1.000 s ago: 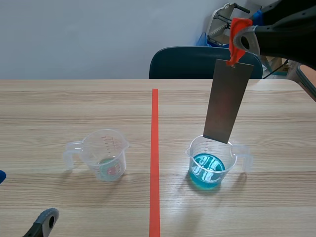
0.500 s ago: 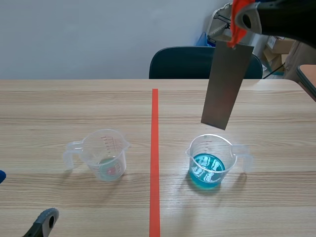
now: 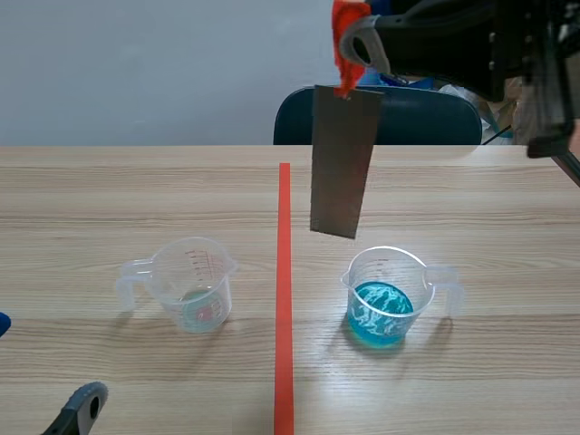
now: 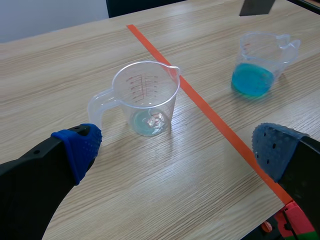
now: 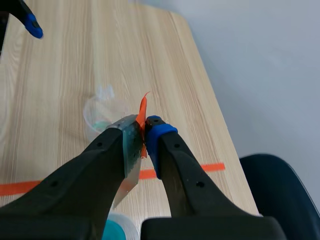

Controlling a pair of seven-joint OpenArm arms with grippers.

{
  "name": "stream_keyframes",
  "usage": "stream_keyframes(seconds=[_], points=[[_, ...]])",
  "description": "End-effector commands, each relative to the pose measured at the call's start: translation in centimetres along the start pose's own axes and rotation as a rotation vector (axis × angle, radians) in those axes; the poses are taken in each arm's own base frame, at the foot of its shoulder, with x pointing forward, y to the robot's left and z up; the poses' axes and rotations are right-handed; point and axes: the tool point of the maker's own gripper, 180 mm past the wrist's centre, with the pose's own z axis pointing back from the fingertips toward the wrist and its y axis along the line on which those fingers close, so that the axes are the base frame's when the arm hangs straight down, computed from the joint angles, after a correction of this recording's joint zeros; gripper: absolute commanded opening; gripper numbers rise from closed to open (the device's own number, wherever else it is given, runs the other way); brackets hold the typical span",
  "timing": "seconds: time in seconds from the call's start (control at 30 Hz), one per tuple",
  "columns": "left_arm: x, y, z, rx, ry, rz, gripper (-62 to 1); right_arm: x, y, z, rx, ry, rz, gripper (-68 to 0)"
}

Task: Do the redox reaction experiment

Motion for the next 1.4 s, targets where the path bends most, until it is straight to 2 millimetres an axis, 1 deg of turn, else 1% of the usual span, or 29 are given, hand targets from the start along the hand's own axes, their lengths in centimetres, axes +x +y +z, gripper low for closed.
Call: stream_keyframes(seconds=[0.0,0.17,0.4,0.6,0.87,1.0,1.2,1.37], points=[[1.2,-0.1,-0.3,-0.001,-0.045,-0.001,1.4,1.1,-0.2,-0.4,0.012,-0.023,0.032,-66.7],[1.2,-0.1,-0.3,-0.001,-0.045,-0.001,1.4,1.8,1.2,-2.7,0.085,-0.041,0.051,-66.7],[1.2,-0.1,-0.3,-0.001,-0.045,-0.001,1.4,3.6,3.2,-5.7,0.187,-0.082,0.087,-66.7],[1.2,-0.1,-0.3,-0.001,-0.045,-0.001,1.4,4.6,4.0,-8.3,0.254,-0.111,0.098,-66.7],[1.2,-0.1,-0.3,-0.001,-0.044,-0.001,1.4,5.3,3.4,-11.7,0.297,-0.134,0.085,-66.7],[1.2,-0.1,-0.3,-0.001,-0.045,-0.001,1.4,5.5,2.5,-13.1,0.284,-0.139,0.08,-66.7],[1.2,-0.1,-0.3,-0.001,-0.045,-0.001,1.4,5.2,1.3,-14.6,0.267,-0.135,0.05,-66.7],[1.2,-0.1,-0.3,-0.001,-0.045,-0.001,1.4,4.7,0.8,-15.1,0.26,-0.126,0.026,-66.7]])
